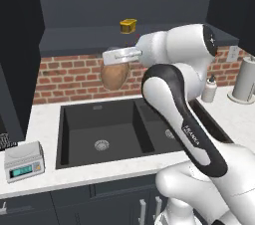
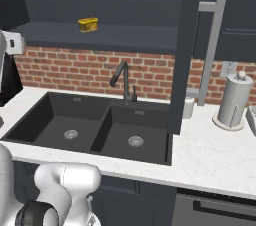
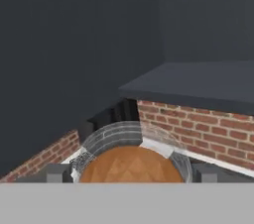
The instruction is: Pick the honey bottle and place it on the digital scale for weighing, and close the cabinet.
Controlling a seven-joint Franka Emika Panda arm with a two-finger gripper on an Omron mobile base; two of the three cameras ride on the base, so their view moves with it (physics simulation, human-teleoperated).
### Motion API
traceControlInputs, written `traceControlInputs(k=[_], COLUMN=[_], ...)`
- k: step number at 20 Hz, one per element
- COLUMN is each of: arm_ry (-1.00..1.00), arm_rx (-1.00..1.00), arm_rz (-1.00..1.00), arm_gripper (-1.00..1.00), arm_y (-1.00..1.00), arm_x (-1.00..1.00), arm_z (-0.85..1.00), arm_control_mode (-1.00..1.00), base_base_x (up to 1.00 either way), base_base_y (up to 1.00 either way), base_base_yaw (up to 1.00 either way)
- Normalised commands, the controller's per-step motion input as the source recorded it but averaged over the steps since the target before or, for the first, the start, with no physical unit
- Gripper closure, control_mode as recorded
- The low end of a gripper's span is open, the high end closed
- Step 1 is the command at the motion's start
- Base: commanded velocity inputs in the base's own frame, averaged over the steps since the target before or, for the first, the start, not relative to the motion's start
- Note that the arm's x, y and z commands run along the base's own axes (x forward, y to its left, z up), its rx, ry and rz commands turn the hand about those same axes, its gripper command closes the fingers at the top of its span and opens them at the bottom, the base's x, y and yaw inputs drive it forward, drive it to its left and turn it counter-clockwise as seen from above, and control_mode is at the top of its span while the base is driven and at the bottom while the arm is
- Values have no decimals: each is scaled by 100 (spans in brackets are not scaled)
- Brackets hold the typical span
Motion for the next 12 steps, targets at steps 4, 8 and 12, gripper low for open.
traceControlInputs(k=[4,8,12], arm_ry=[0,0,-4], arm_rx=[0,-1,-8], arm_rz=[40,46,46], arm_gripper=[100,100,100], arm_y=[0,4,18], arm_x=[-47,-17,-1], arm_z=[-54,-53,-64], arm_control_mode=[-100,-100,-100], base_base_x=[0,0,0], base_base_y=[0,0,0], base_base_yaw=[0,0,0])
